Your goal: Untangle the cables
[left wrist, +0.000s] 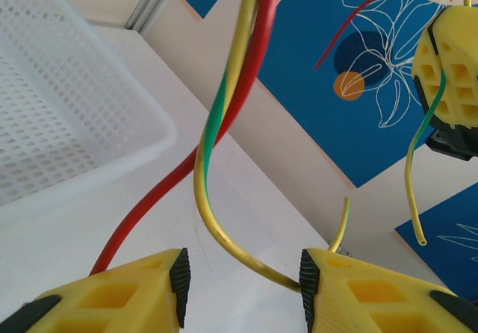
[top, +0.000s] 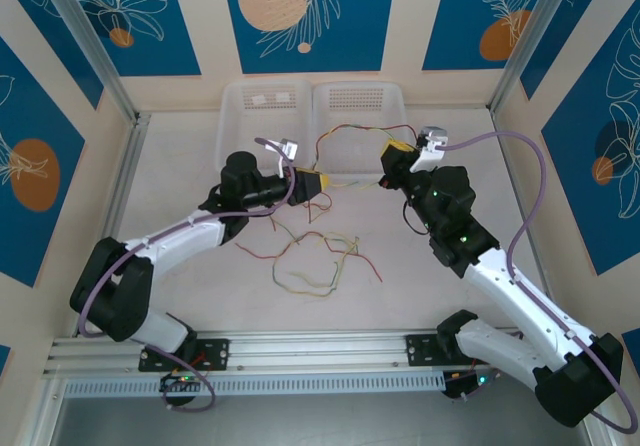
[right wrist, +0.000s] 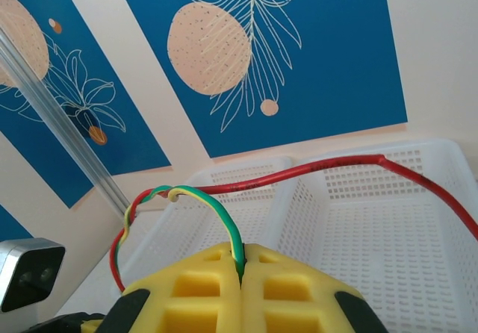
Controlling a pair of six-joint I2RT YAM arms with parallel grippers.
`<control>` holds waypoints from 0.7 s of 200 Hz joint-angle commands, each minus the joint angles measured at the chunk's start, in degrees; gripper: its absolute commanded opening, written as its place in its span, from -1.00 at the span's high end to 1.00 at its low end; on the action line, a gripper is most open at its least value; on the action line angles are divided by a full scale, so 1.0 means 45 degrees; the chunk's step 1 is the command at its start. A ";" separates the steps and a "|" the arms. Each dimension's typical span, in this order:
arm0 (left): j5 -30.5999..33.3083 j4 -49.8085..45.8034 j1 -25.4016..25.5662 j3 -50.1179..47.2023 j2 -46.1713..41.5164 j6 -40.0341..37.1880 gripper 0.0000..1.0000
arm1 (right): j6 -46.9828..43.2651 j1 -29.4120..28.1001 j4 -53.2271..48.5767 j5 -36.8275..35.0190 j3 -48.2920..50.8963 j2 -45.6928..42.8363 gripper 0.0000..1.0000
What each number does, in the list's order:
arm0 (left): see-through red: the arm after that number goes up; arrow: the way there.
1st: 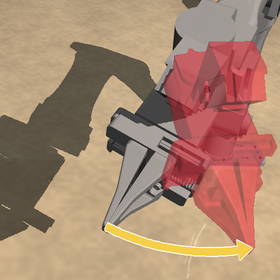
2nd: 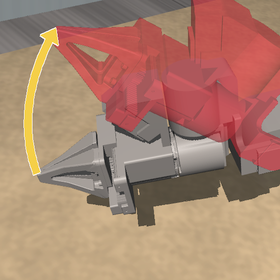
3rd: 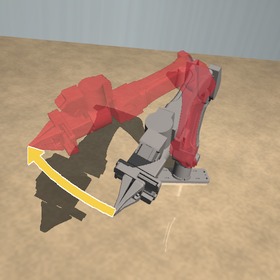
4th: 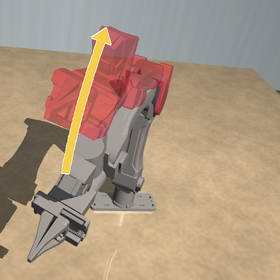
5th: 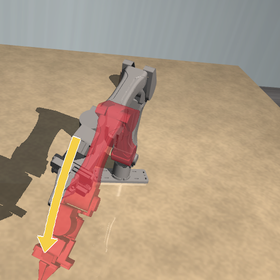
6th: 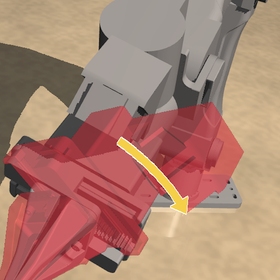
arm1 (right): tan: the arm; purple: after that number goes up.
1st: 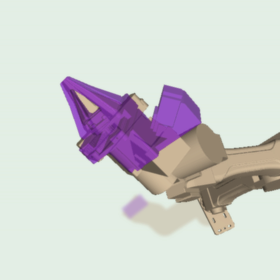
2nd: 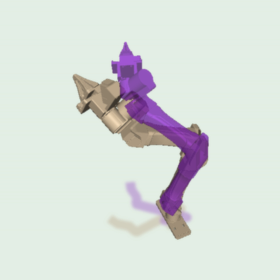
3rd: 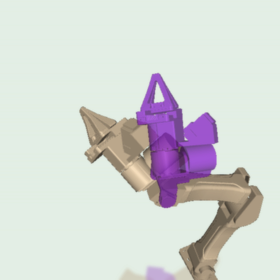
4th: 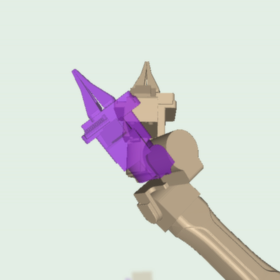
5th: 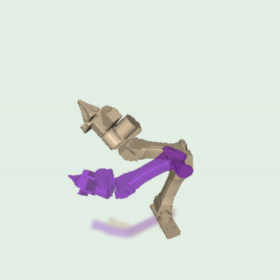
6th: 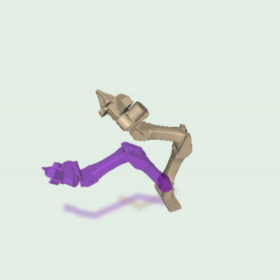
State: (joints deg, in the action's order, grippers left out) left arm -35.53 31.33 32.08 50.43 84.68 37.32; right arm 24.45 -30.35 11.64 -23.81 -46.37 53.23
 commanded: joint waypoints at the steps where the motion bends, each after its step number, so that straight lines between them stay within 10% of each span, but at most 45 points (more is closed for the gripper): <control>1: 0.0090 -0.0095 0.0142 0.0578 0.0291 -0.0032 0.01 | 0.0112 -0.0165 0.0743 -0.0231 0.0145 0.0014 1.00; 23: 0.0254 -0.0204 0.0147 0.0648 0.0399 -0.0136 -0.03 | 0.0212 -0.0265 0.0890 -0.0119 0.0280 0.0041 1.00; 76: 0.1005 -0.0665 0.0154 0.0366 -0.0204 -0.0560 0.96 | -0.0281 -0.0277 0.0353 -0.0760 0.0372 -0.0120 1.00; 140: 0.1825 -0.2017 -0.0248 -0.0162 -0.1949 -0.1527 1.00 | -0.0749 0.0862 -0.1758 -0.2333 0.0209 -0.0314 1.00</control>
State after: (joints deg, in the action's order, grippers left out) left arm -28.58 24.14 32.01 50.85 79.64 32.86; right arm 22.00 -29.12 8.12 -28.47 -45.19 53.17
